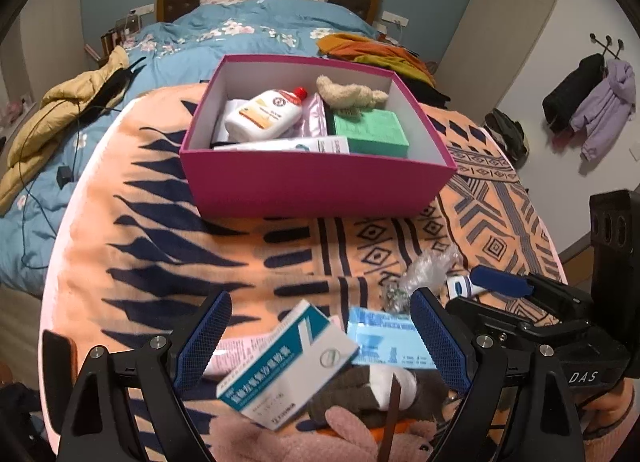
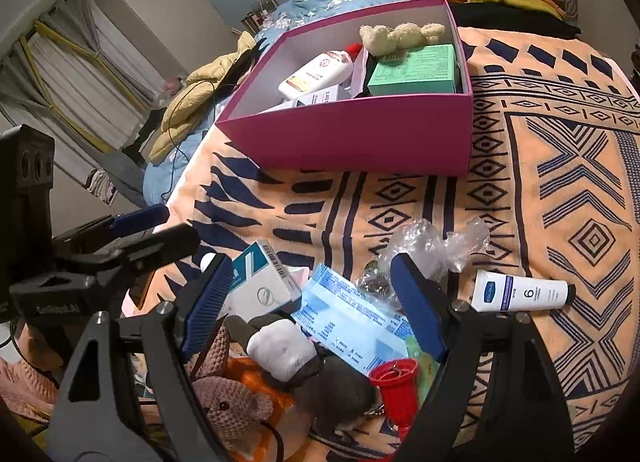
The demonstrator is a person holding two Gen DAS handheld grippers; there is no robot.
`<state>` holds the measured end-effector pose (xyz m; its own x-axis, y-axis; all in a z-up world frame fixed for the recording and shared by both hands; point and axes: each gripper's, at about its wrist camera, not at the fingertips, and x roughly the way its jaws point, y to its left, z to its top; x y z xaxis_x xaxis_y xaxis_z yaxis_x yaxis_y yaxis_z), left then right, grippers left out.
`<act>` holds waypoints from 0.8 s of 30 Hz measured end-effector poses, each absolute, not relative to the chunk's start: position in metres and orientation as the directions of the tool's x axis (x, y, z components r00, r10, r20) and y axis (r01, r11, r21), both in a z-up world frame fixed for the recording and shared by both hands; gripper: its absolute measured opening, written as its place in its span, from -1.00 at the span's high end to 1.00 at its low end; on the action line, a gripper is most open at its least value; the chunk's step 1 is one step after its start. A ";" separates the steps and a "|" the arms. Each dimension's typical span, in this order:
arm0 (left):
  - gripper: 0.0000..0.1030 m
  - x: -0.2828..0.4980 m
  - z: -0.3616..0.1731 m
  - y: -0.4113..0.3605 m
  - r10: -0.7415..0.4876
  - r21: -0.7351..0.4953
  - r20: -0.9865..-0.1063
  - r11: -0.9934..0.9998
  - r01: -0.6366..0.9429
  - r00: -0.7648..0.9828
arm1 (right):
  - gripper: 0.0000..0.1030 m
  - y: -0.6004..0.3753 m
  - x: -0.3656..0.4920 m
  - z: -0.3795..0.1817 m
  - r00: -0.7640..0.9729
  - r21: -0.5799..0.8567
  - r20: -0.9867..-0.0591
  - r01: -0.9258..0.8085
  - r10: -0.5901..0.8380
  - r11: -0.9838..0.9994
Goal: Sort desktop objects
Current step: 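Move the right tool down to the pile toward the teal medicine box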
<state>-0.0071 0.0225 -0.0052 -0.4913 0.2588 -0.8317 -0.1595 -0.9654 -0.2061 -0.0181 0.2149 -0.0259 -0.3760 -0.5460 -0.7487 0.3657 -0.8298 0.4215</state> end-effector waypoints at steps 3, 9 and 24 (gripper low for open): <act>-0.80 -0.001 -0.008 0.021 0.259 -0.206 -0.836 -0.965 -0.160 -0.485 | -0.59 0.213 -0.013 -0.026 -0.373 0.414 -0.752 0.375 -0.543 -0.830; -0.80 0.009 -0.021 0.003 0.255 -0.220 -0.852 -0.967 -0.128 -0.458 | -0.59 0.219 -0.007 -0.038 -0.337 0.436 -0.764 0.359 -0.550 -0.825; -0.80 0.028 -0.085 -0.038 0.253 -0.259 -0.922 -0.966 -0.019 -0.293 | -0.59 0.200 -0.004 -0.069 -0.211 0.470 -0.795 0.381 -0.569 -0.796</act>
